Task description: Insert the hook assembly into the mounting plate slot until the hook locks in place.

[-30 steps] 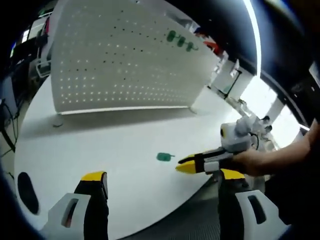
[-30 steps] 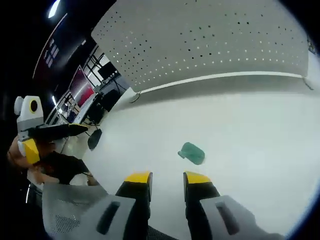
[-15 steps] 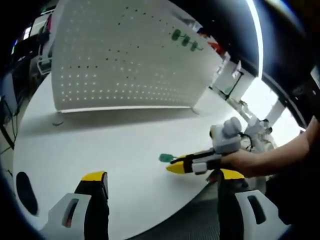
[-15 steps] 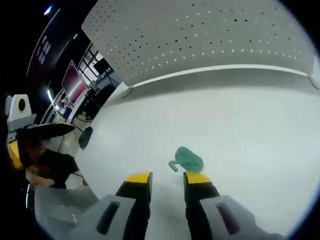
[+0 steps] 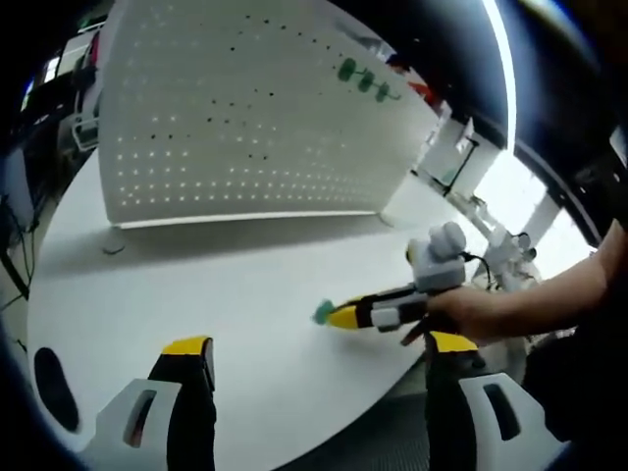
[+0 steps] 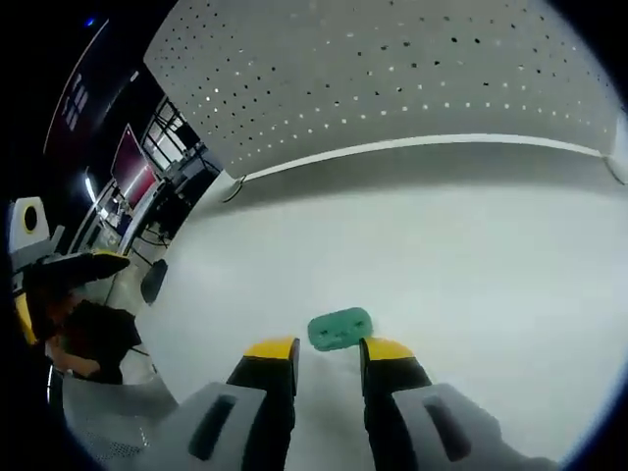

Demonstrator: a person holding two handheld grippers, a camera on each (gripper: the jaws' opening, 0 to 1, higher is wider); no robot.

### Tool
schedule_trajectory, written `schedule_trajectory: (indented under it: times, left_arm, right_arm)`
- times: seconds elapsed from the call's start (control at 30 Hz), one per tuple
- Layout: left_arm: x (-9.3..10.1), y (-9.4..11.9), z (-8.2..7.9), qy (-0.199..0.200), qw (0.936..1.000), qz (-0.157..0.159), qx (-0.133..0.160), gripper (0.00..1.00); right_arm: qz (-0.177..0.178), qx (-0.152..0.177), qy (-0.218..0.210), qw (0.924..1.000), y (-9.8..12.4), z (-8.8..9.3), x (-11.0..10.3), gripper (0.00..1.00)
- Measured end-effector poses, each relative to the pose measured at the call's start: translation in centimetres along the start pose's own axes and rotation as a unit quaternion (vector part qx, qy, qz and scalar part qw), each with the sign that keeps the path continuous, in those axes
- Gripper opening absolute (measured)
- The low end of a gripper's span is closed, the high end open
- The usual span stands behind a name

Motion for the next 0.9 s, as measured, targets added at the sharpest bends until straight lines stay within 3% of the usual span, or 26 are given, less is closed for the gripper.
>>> schedule_trajectory:
  times: [0.27,0.63,0.9]
  left_arm:
    - [-0.24,-0.05,0.09,0.001,1.0000,-0.006,-0.002,0.91]
    - [-0.18,-0.02,0.59,0.005,0.9999,-0.006,-0.006,0.90]
    - [-0.21,0.18,0.69,0.006,0.9999,-0.009,-0.006,0.90]
  right_arm:
    - [-0.004,-0.008,-0.042,0.9991,-0.47,-0.38,-0.17,0.17]
    - [0.005,-0.012,-0.034,0.9993,-0.49,-0.71,-0.38,0.01]
    - [0.008,-0.002,-0.039,0.9992,-0.32,-1.00,-0.18,0.00]
Point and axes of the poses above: the point that each gripper's makers call its tool centre point, and the gripper's own axes: y roughly backward along the fingers, x roughly to its right, z roughly out of its underside, the point moved 3 cm from there along y, roughly backward along the fingers, and after that the axes turned 10 degrees about z, right-handed, at the moved point
